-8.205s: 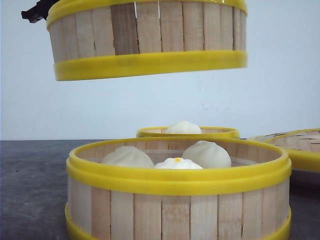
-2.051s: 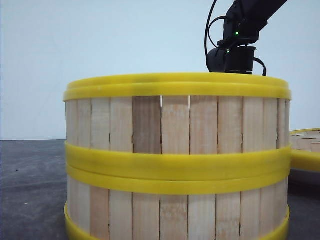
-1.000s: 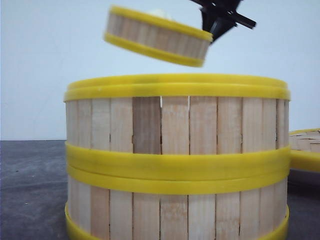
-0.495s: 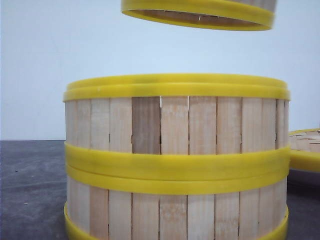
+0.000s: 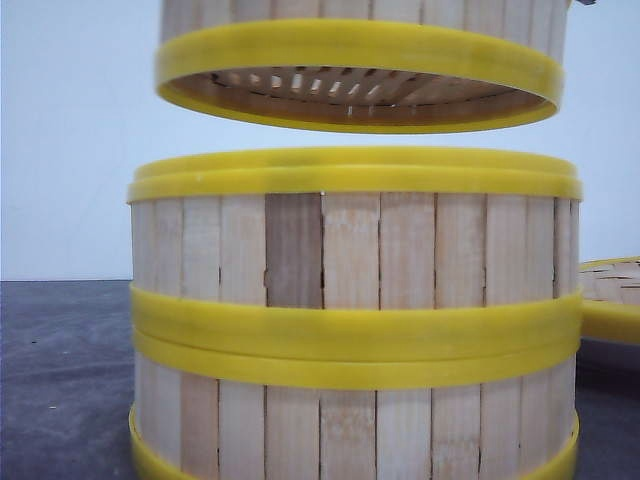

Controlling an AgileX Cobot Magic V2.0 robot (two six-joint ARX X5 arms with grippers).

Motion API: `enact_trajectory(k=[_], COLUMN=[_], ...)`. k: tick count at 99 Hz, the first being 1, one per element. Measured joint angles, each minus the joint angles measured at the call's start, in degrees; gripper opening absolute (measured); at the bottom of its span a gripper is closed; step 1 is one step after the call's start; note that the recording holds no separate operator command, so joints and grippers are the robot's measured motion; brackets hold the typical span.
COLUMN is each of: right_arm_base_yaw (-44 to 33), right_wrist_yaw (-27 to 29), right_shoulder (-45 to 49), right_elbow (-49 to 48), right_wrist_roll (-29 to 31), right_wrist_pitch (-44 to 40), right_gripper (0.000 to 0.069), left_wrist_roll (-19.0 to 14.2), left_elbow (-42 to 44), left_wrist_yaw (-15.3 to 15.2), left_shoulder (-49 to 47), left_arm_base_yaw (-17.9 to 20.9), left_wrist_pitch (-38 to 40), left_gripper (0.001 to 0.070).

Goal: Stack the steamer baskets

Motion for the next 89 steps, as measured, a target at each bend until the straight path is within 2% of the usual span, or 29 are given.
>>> enact_trajectory(k=[23, 89], right_arm_base_yaw=[-0.22, 2.69], right_wrist_yaw=[0.39, 0.00], right_shoulder=[3.50, 4.72], right_elbow=[-1.90, -2.71], right_wrist_roll=[0.04, -0.02], right_wrist_pitch=[0.00, 0.00], right_gripper=[0.0024, 0.0023], left_wrist_roll=[0.00, 0.00], left_elbow=[0.00, 0.00], left_wrist_yaw=[0.02, 0.00], left_shoulder=[0.00, 0.00], left_arm_base_yaw=[0.00, 0.00], left_wrist_pitch=[-0.02, 0.02], left_gripper=[0.0634, 0.0634])
